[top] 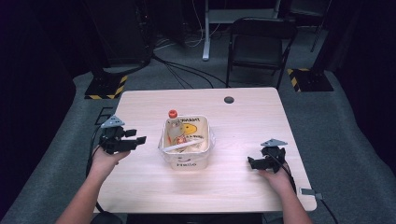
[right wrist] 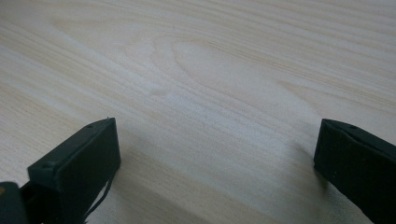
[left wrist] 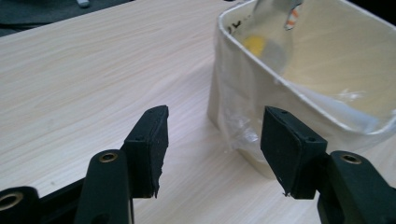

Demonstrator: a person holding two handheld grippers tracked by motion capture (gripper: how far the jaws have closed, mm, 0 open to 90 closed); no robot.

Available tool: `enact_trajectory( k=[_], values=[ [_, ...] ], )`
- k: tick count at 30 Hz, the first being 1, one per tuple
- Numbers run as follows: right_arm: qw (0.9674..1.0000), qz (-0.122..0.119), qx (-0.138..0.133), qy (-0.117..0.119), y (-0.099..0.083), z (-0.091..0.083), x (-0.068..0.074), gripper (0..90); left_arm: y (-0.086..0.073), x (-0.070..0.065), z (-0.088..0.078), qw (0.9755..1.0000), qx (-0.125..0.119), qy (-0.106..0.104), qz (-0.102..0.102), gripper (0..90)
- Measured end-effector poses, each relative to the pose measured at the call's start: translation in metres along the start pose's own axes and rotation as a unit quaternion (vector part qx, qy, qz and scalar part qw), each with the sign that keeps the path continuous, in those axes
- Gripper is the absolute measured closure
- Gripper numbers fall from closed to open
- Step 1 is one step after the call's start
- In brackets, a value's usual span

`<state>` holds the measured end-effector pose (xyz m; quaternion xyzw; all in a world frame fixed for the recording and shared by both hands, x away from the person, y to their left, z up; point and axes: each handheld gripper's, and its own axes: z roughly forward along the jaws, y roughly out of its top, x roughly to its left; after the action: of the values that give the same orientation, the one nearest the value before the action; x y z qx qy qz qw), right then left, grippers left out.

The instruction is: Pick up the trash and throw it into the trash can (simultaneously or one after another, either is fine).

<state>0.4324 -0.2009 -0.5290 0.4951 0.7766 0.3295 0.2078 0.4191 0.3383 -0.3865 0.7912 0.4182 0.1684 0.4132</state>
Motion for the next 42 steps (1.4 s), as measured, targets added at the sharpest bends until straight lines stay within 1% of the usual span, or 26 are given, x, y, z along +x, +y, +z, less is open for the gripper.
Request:
enact_trajectory(
  k=[2,3,5,7,8,9,10,11,12,14,16,17,18,21,24,30,34,36,37,40,42],
  values=[
    [1.0000,0.000,0.000,0.000,0.000,0.000,0.000,0.0,-0.002,0.002,-0.001,1.0000,0.001,0.002,0.001,39.7],
    [1.0000,0.002,0.001,0.000,0.000,0.000,0.000,0.0,-0.008,0.006,0.000,1.0000,-0.003,0.009,0.001,39.5],
    [1.0000,0.002,0.001,0.000,0.000,0.000,0.000,0.0,-0.010,0.008,0.000,1.0000,0.000,0.010,0.000,39.3],
    [1.0000,0.001,0.001,0.000,0.000,0.000,0.000,0.0,-0.020,0.014,0.001,0.9999,-0.002,0.017,-0.002,39.2],
    [1.0000,0.001,0.001,0.000,0.000,0.000,0.000,0.0,-0.020,0.014,0.001,0.9999,-0.002,0.017,-0.002,39.2],
    [1.0000,0.001,0.001,0.000,0.000,0.000,0.000,0.0,-0.026,0.018,0.002,0.9998,0.001,0.021,-0.006,39.2],
    [1.0000,0.001,0.001,0.000,0.000,0.000,0.000,0.0,-0.026,0.018,0.002,0.9998,0.001,0.021,-0.006,39.2],
    [1.0000,0.002,0.001,0.001,0.000,0.000,0.000,0.0,-0.032,0.021,0.003,0.9997,-0.001,0.023,-0.010,39.3],
    [1.0000,0.002,0.001,0.001,0.000,0.000,0.000,0.0,-0.032,0.021,0.003,0.9997,-0.001,0.023,-0.010,39.3],
    [1.0000,0.002,0.000,0.000,0.000,0.000,0.000,0.0,-0.043,0.027,0.006,0.9995,-0.002,0.025,-0.020,39.3],
    [1.0000,0.001,0.001,0.001,0.000,0.000,0.000,0.0,-0.049,0.031,0.007,0.9994,0.000,0.026,-0.023,39.4],
    [1.0000,0.001,0.001,0.001,0.000,0.000,0.000,0.0,-0.052,0.032,0.008,0.9992,-0.003,0.027,-0.029,39.3],
    [1.0000,0.001,0.001,0.001,0.000,0.000,0.000,0.0,-0.052,0.032,0.008,0.9992,-0.003,0.027,-0.029,39.4],
    [1.0000,0.002,0.001,0.001,0.000,0.000,0.000,0.0,-0.062,0.036,0.011,0.9987,-0.004,0.036,-0.035,39.1],
    [1.0000,0.002,0.001,0.000,0.000,0.000,0.000,0.0,-0.070,0.039,0.014,0.9987,-0.002,0.039,-0.032,37.9],
    [1.0000,0.002,0.001,0.001,0.000,0.000,0.000,0.0,-0.083,0.043,0.021,0.9988,0.005,0.034,-0.035,37.3],
    [1.0000,0.002,0.001,0.001,0.000,0.000,0.000,0.0,-0.089,0.045,0.024,0.9988,0.009,0.032,-0.035,37.4],
    [1.0000,0.002,0.001,0.001,0.000,0.000,0.000,0.0,-0.092,0.046,0.026,0.9989,0.009,0.026,-0.038,37.5],
    [1.0000,0.002,0.000,0.000,0.000,0.000,0.000,0.0,-0.094,0.046,0.026,0.9989,0.010,0.027,-0.038,37.5],
    [1.0000,0.002,0.001,0.000,0.000,0.000,0.000,0.0,-0.099,0.046,0.030,0.9989,0.017,0.023,-0.038,37.7],
    [1.0000,0.002,0.001,0.000,0.000,0.000,0.000,0.0,-0.101,0.046,0.032,0.9987,0.025,0.027,-0.035,37.9]
  ],
)
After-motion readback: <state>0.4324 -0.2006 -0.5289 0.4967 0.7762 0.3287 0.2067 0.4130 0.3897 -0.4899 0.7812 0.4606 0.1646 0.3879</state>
